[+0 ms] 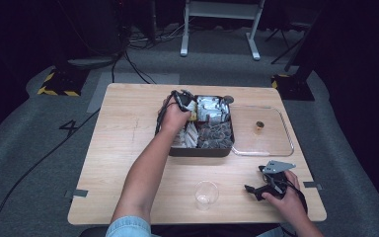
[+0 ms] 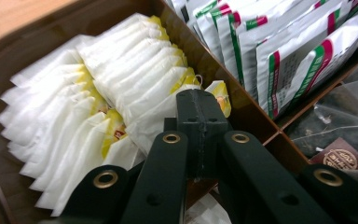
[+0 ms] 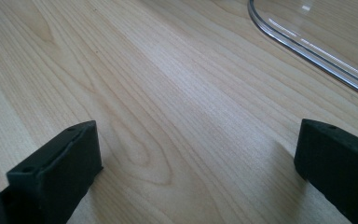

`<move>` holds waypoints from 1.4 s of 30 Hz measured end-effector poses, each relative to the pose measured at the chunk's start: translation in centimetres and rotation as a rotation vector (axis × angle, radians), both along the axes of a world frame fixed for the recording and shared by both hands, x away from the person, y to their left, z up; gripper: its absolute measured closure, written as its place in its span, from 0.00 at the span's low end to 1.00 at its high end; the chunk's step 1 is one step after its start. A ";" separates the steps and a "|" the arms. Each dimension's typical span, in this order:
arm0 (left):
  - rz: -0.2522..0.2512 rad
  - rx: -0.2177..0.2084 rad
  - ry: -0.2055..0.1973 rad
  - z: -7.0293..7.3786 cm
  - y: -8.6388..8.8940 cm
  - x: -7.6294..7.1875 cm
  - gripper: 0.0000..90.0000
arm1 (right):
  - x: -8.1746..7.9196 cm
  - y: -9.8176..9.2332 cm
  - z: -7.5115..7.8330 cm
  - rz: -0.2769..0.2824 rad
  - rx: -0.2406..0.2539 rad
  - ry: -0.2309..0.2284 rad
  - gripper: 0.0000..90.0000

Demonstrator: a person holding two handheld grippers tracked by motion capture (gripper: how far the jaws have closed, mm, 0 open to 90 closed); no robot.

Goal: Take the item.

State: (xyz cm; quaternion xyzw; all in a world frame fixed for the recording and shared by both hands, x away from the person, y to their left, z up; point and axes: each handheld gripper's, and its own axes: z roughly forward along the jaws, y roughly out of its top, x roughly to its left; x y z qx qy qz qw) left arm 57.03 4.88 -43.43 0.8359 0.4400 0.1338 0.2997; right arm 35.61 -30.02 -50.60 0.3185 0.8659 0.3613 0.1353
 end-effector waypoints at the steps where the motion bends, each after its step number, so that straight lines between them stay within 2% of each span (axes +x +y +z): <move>1: 0.003 -0.003 -0.006 0.2 0.1 -0.1 1.00 | 0.0 0.0 0.0 0.000 0.000 0.000 0.01; 5: -0.011 -0.006 -0.027 0.9 0.4 -0.2 1.00 | 0.0 0.0 0.0 0.000 0.000 0.000 0.01; 6: -0.018 -0.016 -0.047 1.5 0.5 -0.4 1.00 | 0.0 0.0 0.0 0.000 0.000 0.000 0.01; 7: -0.018 -0.016 -0.047 1.5 0.5 -0.4 1.00 | 0.0 0.0 0.0 0.000 0.000 0.000 0.01; 11: -0.044 -0.033 -0.076 3.3 0.8 -1.1 1.00 | 0.0 0.0 0.0 0.000 0.001 0.000 0.01; 12: -0.044 -0.033 -0.076 3.3 0.8 -1.1 1.00 | 0.0 0.0 0.0 0.000 0.001 0.000 0.01; 15: -0.066 -0.048 -0.099 4.5 1.0 -1.7 1.00 | 0.0 0.0 0.0 0.000 0.001 0.001 0.01; 20: -0.108 -0.042 -0.151 6.4 1.2 -3.3 1.00 | 0.0 0.0 0.0 0.000 0.001 0.000 0.01; 24: -0.125 -0.052 -0.160 7.2 1.4 -4.1 1.00 | 0.0 0.0 0.0 0.000 0.001 0.000 0.01; 29: -0.181 -0.074 -0.167 8.9 2.1 -6.1 1.00 | 0.0 0.0 0.0 0.004 0.000 0.000 0.01; 31: -0.204 -0.068 -0.175 9.4 2.3 -6.8 1.00 | -0.1 0.0 0.0 0.008 0.001 0.000 0.01; 33: -0.223 -0.092 -0.188 10.0 2.5 -8.0 1.00 | -0.1 0.0 0.0 0.013 0.001 -0.001 0.01; 35: -0.244 -0.097 -0.199 10.6 2.7 -9.0 1.00 | -0.1 0.0 0.0 0.018 0.001 -0.001 0.01; 37: -0.254 -0.100 -0.202 10.8 2.8 -9.5 1.00 | -0.1 -0.1 0.0 0.020 0.000 -0.001 0.01; 39: -0.285 -0.115 -0.213 11.5 3.0 -11.1 1.00 | -0.1 -0.1 0.0 0.021 0.000 -0.001 0.01; 42: -0.310 -0.120 -0.221 11.9 3.1 -12.3 1.00 | -0.1 -0.1 0.0 0.021 0.000 -0.001 0.01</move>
